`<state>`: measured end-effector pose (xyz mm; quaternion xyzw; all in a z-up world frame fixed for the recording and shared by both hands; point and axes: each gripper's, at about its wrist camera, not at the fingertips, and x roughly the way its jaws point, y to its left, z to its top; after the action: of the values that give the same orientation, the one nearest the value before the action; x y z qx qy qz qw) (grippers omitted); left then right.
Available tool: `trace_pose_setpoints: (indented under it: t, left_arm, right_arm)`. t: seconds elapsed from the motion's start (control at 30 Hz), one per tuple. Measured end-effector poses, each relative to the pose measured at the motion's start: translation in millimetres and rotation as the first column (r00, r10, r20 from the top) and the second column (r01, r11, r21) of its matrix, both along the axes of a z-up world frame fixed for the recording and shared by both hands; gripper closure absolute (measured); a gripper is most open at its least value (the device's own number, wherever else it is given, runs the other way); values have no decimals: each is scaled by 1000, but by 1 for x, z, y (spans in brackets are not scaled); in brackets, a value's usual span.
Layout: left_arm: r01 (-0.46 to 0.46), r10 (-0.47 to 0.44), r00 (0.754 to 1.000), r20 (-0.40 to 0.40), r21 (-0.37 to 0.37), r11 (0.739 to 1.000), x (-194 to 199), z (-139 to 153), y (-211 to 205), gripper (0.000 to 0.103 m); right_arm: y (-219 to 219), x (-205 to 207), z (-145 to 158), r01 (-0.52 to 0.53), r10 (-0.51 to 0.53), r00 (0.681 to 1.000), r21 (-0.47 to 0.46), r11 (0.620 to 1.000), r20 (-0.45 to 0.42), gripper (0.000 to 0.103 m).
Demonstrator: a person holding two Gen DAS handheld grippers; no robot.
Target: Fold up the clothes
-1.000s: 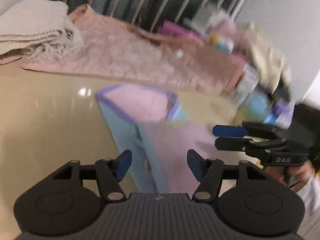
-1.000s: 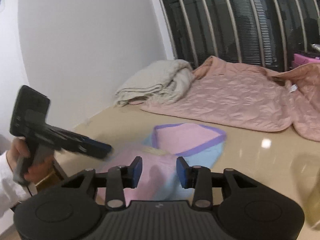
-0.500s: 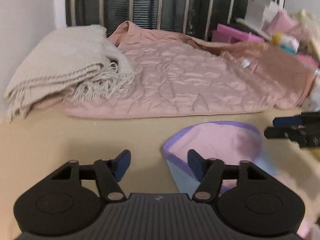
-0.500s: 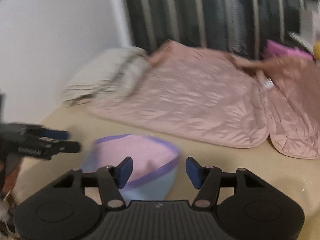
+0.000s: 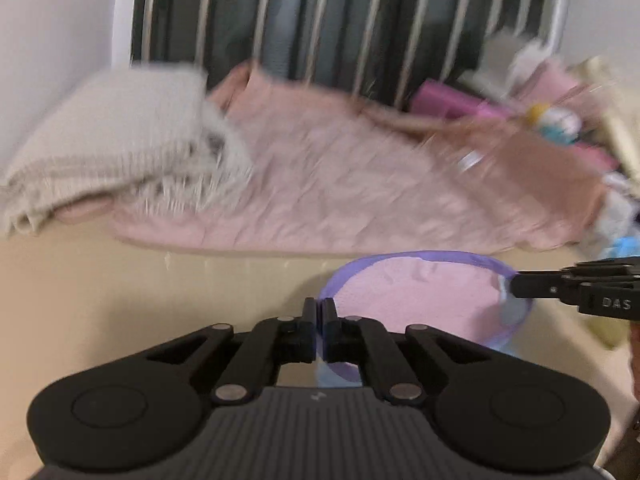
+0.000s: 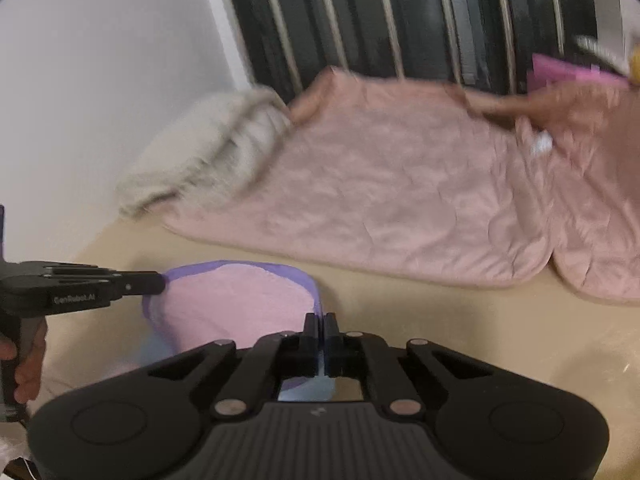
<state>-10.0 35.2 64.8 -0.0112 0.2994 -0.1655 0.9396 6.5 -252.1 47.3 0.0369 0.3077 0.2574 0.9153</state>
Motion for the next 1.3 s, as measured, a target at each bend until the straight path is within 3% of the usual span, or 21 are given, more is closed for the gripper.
trace_pose_setpoints:
  t: [0.13,0.23,0.3,0.33,0.4,0.47,0.5,0.6,0.63,0.73,0.8,0.83,0.87,0.97,1.03,1.1,1.2,1.3]
  left_arm:
    - [-14,13,993,114,7,1000,-85,3,4,101]
    - [-58,58,994,89,4,998,-125,-22,10,96]
    - [-73,75,996,43,-54,996,-130,-27,19,89]
    - [-81,83,996,20,-82,993,-132,-30,24,86]
    - [-86,86,996,-4,-143,986,-136,-30,30,81]
    - [-48,59,997,48,-202,978,-138,-14,27,51]
    - [-33,49,996,74,-205,978,-138,-10,20,47]
    - [3,5,999,53,-155,988,-122,-19,-9,49]
    - [17,-14,1000,23,-151,988,-120,-24,-17,55]
    - [36,-38,999,-12,-124,992,-122,-36,-30,57]
    - [40,-43,999,-32,-68,997,-128,-45,-34,55]
    - [40,-42,999,-35,-53,998,-131,-47,-34,55]
    - [37,-39,999,-29,-50,998,-135,-47,-32,54]
    - [12,-13,1000,-12,-89,996,-142,-41,-24,48]
    - [-34,36,999,15,-120,992,-140,-37,-17,39]
    - [-98,100,995,13,-113,989,-133,-36,-15,35]
    - [-157,154,988,-30,-129,979,-117,-41,-13,34]
    - [-155,150,988,-46,-127,980,-108,-45,-18,34]
  right_arm:
    - [-22,-74,9,-65,64,994,9,998,86,101]
    - [-43,-123,-10,-80,78,995,24,997,68,99]
    - [-58,-143,-20,-38,36,999,41,998,37,86]
    - [-64,-147,-20,-16,14,999,67,998,40,72]
    - [-72,-154,-15,8,-16,998,129,992,61,63]
    - [-65,-149,-7,-7,-8,996,164,987,90,63]
    - [-57,-145,-4,-18,1,995,169,986,99,63]
    - [-23,-124,-9,-50,33,995,189,981,92,63]
    - [-9,-116,-16,-60,48,996,185,981,69,64]
    - [18,-109,-34,-97,94,995,118,988,25,69]
    - [18,-112,-45,-64,63,998,72,995,23,72]
    - [15,-115,-48,-34,32,999,55,998,33,81]
    - [12,-118,-50,-3,1,999,40,999,44,81]
    - [9,-127,-46,75,-74,994,-4,997,86,73]
    - [9,-130,-43,61,-66,993,54,997,97,43]
    - [11,-130,-43,31,-41,994,101,994,100,31]
    - [26,-131,-50,39,-42,993,26,999,110,31]
    - [30,-133,-61,49,-53,991,29,998,123,32]
